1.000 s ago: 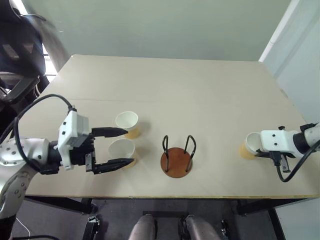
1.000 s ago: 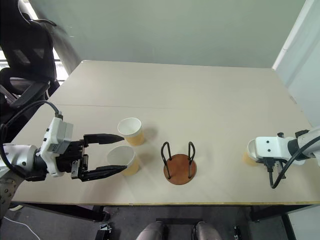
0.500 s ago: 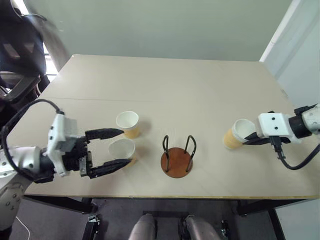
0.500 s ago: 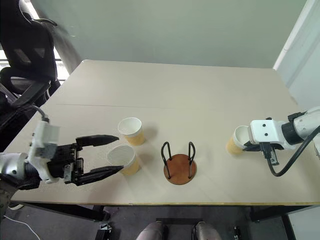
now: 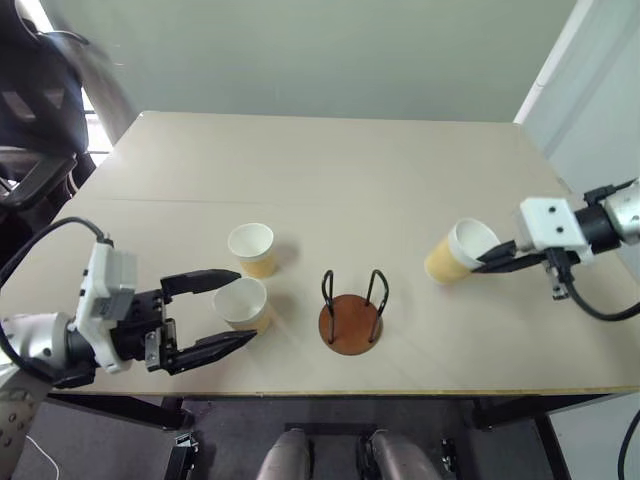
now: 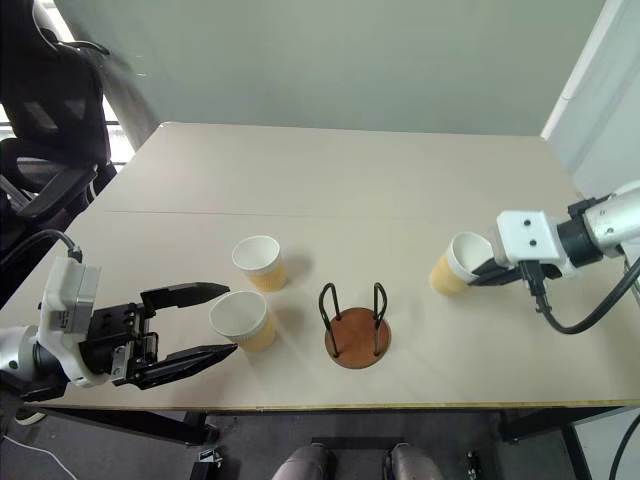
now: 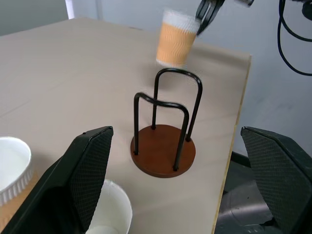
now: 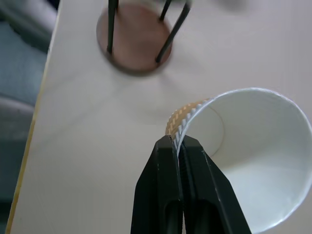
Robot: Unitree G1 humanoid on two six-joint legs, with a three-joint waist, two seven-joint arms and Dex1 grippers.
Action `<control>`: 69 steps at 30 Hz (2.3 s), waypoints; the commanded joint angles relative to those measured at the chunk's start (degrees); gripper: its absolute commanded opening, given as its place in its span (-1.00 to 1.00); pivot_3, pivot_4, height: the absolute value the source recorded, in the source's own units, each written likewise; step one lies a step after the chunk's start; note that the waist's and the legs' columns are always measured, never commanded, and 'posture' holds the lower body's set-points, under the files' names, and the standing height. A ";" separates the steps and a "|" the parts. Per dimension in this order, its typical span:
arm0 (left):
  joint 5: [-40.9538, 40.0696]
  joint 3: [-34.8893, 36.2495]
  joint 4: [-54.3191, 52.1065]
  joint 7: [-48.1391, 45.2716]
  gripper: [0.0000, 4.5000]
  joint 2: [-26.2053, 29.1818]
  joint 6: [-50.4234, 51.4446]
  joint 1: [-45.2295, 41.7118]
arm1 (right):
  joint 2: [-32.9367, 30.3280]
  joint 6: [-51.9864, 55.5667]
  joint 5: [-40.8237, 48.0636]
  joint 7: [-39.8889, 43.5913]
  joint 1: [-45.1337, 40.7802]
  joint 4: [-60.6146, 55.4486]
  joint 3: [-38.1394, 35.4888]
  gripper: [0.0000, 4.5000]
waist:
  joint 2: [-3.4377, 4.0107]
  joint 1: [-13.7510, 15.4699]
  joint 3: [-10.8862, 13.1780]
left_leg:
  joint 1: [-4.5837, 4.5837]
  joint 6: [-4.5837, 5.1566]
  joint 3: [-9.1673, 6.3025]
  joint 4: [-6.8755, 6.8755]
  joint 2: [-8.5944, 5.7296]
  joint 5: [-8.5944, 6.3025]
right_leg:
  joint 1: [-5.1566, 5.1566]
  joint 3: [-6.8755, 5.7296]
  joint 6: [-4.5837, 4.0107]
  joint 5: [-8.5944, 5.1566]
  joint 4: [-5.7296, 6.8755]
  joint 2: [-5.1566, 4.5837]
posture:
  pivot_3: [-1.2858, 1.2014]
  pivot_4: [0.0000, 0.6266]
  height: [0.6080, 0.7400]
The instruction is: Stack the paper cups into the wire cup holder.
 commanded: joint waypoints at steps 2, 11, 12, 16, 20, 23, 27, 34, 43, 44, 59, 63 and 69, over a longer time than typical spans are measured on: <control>1.48 -0.68 -2.46 0.29 1.00 -1.88 -2.90 1.20 | 1.56 3.69 6.18 0.95 -5.04 -3.35 -2.81 -0.99 | 0.00 -0.06 0.00 | -0.01 -0.01 -0.01 -0.03 0.00 0.00 | -0.01 -0.01 -0.04 -0.05 0.01 0.01 | 0.03 -0.52 1.00; 2.87 -2.24 -3.87 2.48 1.00 -4.94 -6.17 1.10 | 6.82 15.32 22.45 2.01 -11.90 -10.25 -4.58 -0.99 | -0.08 0.14 -0.05 | 0.01 -0.06 -0.07 -0.10 0.00 0.03 | 0.04 -0.05 -0.26 -0.37 0.02 0.04 | 0.03 -0.52 1.00; 2.87 -2.25 -3.92 2.62 1.00 -4.90 -6.26 1.00 | 6.97 15.86 23.07 2.01 -11.04 -11.45 -4.22 -0.99 | -0.08 0.19 -0.04 | 0.02 -0.06 -0.07 -0.08 0.00 0.03 | 0.08 -0.05 -0.30 -0.41 0.02 0.04 | 0.03 -0.52 1.00; 2.76 -2.48 -3.97 3.08 1.00 -4.58 -6.32 0.82 | 8.46 14.59 20.29 0.89 -8.26 -14.12 -0.85 -0.99 | -0.07 0.09 -0.04 | 0.03 -0.07 -0.05 -0.05 -0.02 0.03 | 0.13 -0.02 -0.24 -0.37 0.00 0.04 | 0.03 -0.52 1.00; 3.07 -2.55 -4.04 3.31 1.00 -4.00 -6.03 0.93 | 11.23 11.02 14.31 -0.40 -8.84 -13.18 3.62 -0.99 | -0.05 -0.19 -0.03 | 0.13 -0.06 -0.05 -0.06 0.01 0.03 | 0.12 -0.02 -0.18 -0.25 0.09 0.04 | 0.03 -0.52 1.00; 3.35 -2.54 -4.10 3.65 1.00 -3.64 -5.98 0.95 | 13.00 8.91 11.38 -0.49 -10.03 -12.14 5.58 -0.99 | -0.03 -0.24 -0.02 | 0.18 -0.06 -0.05 -0.07 0.02 0.03 | 0.13 -0.03 -0.21 -0.21 0.12 0.04 | 0.03 -0.52 1.00; 3.49 -2.27 -4.51 4.26 1.00 -3.27 -5.82 1.45 | 15.29 6.37 7.87 -0.62 -10.99 -10.56 7.94 -0.99 | -0.04 -0.27 -0.02 | 0.18 -0.05 -0.06 -0.07 0.02 0.03 | 0.13 -0.03 -0.25 -0.21 0.10 0.04 | 0.03 -0.52 1.00; 3.21 -1.35 -5.38 5.08 1.00 -2.79 -5.64 2.22 | 17.39 1.99 3.03 0.14 -11.32 -7.55 10.58 -0.99 | -0.03 -0.19 -0.02 | 0.13 -0.07 -0.07 -0.09 0.04 -0.03 | 0.08 -0.04 -0.23 -0.19 0.09 0.04 | 0.03 -0.52 1.00; 2.70 -0.10 -6.74 6.42 1.00 -2.49 -5.58 3.85 | 18.08 -2.40 -0.50 2.08 -11.41 -4.62 11.98 -0.99 | -0.03 -0.22 -0.01 | 0.14 -0.15 -0.07 -0.09 0.06 -0.12 | 0.06 -0.08 -0.30 -0.16 0.09 0.04 | 0.03 -0.52 1.00; 2.68 -0.01 -6.83 6.53 1.00 -2.48 -5.59 4.00 | 18.04 -2.72 -0.74 2.25 -11.36 -4.49 12.06 -0.99 | -0.03 -0.21 -0.01 | 0.14 -0.16 -0.07 -0.09 0.07 -0.12 | 0.06 -0.09 -0.31 -0.16 0.09 0.04 | 0.03 -0.52 1.00; 1.80 0.99 -6.86 7.10 1.00 -2.00 -5.32 4.15 | 20.83 -2.85 -4.08 1.66 -11.93 -5.39 14.67 -0.99 | -0.02 -0.23 -0.01 | 0.17 -0.24 -0.08 -0.10 0.10 -0.18 | 0.06 -0.13 -0.40 -0.15 0.09 0.04 | 0.03 -0.52 1.00; 1.73 1.18 -6.98 7.13 1.00 -1.95 -5.21 4.24 | 21.03 -2.99 -5.03 1.49 -12.06 -5.00 14.83 -0.73 | -0.02 -0.24 -0.01 | 0.17 -0.25 -0.08 -0.10 0.11 -0.19 | 0.05 -0.13 -0.41 -0.15 0.09 0.04 | 0.03 -0.52 1.00; 1.57 1.79 -6.29 6.68 1.00 -1.14 -5.06 3.90 | 21.69 -3.12 -6.61 0.95 -12.95 -3.77 14.70 0.13 | -0.02 -0.24 -0.01 | 0.18 -0.27 -0.08 -0.10 0.12 -0.20 | 0.05 -0.14 -0.44 -0.14 0.09 0.04 | 0.03 -0.52 1.00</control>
